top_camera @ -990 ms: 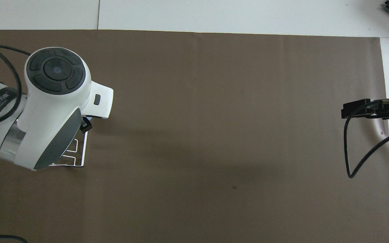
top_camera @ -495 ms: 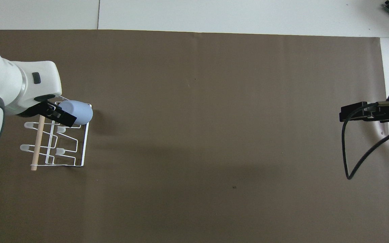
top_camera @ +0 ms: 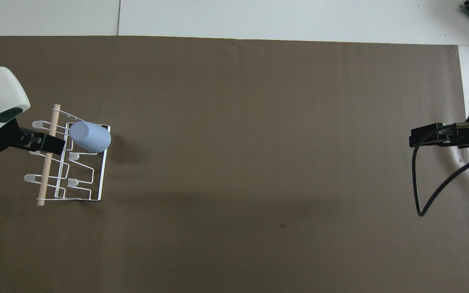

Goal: Hang cup on cup holder

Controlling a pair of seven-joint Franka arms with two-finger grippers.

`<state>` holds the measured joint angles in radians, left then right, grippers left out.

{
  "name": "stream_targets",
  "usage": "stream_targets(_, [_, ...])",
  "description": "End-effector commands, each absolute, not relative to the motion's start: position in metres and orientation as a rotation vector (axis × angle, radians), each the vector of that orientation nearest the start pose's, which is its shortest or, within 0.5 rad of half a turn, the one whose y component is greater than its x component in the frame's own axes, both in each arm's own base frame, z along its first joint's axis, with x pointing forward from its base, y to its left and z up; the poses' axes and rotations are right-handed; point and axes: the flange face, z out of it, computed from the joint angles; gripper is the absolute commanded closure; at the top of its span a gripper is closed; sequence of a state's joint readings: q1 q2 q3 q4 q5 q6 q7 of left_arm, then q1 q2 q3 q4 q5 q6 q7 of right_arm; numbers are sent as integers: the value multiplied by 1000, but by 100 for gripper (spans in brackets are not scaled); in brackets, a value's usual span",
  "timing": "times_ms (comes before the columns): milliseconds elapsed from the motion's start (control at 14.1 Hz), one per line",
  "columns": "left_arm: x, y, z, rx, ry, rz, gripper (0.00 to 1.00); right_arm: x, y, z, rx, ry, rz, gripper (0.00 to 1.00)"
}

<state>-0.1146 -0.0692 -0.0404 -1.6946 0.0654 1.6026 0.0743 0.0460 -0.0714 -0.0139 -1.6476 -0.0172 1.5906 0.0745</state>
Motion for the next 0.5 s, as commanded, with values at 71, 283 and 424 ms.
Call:
stream_targets(71, [533, -46, 610, -3095, 231, 4, 0, 526, 11, 630, -3145, 34, -19, 0])
stream_targets(283, [536, -45, 616, -3133, 214, 3, 0, 527, 11, 630, -3145, 34, -29, 0])
stream_targets(424, [540, -44, 627, -3135, 205, -19, 0, 527, 11, 630, -3145, 33, -29, 0])
